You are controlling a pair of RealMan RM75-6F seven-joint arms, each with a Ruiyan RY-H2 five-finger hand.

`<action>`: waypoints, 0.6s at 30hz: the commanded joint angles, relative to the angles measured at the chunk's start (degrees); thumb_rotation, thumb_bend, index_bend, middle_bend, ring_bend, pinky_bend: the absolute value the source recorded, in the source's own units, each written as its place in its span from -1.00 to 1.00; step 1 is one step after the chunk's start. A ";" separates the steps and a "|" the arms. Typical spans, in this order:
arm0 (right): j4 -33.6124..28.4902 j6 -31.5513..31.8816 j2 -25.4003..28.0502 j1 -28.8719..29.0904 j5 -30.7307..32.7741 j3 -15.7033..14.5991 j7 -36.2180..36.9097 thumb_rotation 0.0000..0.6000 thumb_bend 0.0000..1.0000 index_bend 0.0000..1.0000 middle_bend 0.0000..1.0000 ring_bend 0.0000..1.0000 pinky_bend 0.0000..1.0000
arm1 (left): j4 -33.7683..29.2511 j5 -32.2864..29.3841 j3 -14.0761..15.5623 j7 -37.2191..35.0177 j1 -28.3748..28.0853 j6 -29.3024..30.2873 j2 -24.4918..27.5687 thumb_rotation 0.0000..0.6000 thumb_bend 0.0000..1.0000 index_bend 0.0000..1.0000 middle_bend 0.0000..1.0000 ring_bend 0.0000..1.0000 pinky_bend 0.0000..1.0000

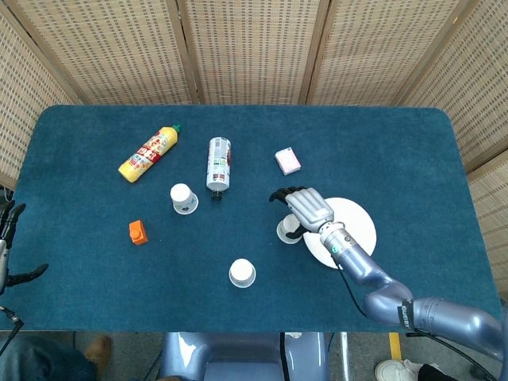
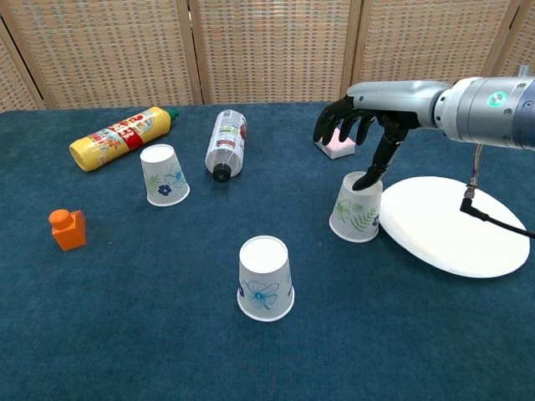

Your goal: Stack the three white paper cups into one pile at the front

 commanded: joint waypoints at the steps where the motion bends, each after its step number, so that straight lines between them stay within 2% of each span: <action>1: 1.44 -0.13 -1.27 0.80 1.64 -1.02 -1.10 1.00 -0.46 -0.40 -0.30 -0.43 -0.31 | -0.04 -0.08 -0.12 -0.09 0.08 -0.10 0.07 1.00 -1.00 -1.00 -1.00 -1.00 -1.00; 12: 2.07 -0.51 -0.73 1.42 5.15 -3.67 -2.68 1.00 -0.46 -0.35 -0.24 -0.37 -0.19 | -0.13 0.69 -0.06 0.25 0.25 -0.60 -0.02 1.00 -1.00 -1.00 -1.00 -1.00 -1.00; 18: 3.59 -0.12 -1.28 1.53 5.57 -4.83 -2.72 1.00 -0.39 -0.21 -0.08 -0.14 0.02 | -0.10 0.88 -0.11 -0.01 0.45 -0.73 0.03 1.00 -1.00 -1.00 -1.00 -1.00 -1.00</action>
